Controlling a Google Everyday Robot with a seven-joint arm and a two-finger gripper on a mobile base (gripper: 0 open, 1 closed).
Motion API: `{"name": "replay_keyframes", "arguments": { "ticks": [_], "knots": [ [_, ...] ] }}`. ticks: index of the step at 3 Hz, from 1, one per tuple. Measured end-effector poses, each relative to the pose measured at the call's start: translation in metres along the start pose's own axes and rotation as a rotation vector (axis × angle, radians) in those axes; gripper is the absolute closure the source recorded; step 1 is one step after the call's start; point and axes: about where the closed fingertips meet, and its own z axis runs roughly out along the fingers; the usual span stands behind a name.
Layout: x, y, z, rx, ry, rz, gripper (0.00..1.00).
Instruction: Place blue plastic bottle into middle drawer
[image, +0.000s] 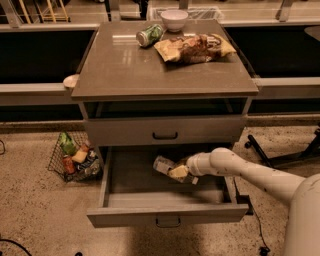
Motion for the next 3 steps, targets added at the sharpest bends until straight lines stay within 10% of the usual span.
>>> {"name": "replay_keyframes", "arguments": {
  "ticks": [3],
  "knots": [
    [-0.0016, 0.0029, 0.0039, -0.038, -0.014, -0.002, 0.0]
  ]
}}
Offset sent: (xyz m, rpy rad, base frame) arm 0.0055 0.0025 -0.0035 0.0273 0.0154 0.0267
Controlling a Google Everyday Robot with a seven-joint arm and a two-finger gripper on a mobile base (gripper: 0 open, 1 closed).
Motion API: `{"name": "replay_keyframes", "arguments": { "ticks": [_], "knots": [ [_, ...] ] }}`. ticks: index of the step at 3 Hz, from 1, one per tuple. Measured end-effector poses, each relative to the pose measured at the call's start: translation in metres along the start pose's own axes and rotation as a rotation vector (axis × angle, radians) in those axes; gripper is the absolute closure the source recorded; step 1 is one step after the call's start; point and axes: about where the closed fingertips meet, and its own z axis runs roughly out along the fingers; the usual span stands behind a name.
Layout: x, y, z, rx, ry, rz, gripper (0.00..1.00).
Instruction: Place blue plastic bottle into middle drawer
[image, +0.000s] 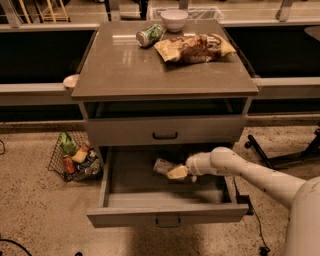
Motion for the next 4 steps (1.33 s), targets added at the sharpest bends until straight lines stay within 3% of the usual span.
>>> {"name": "replay_keyframes", "arguments": {
  "ticks": [1, 3, 4],
  "knots": [
    [-0.004, 0.009, -0.015, -0.005, -0.032, -0.023, 0.0],
    [-0.012, 0.057, -0.075, -0.097, -0.122, -0.112, 0.0],
    [-0.01, 0.08, -0.097, -0.138, -0.108, -0.133, 0.0]
  ]
}}
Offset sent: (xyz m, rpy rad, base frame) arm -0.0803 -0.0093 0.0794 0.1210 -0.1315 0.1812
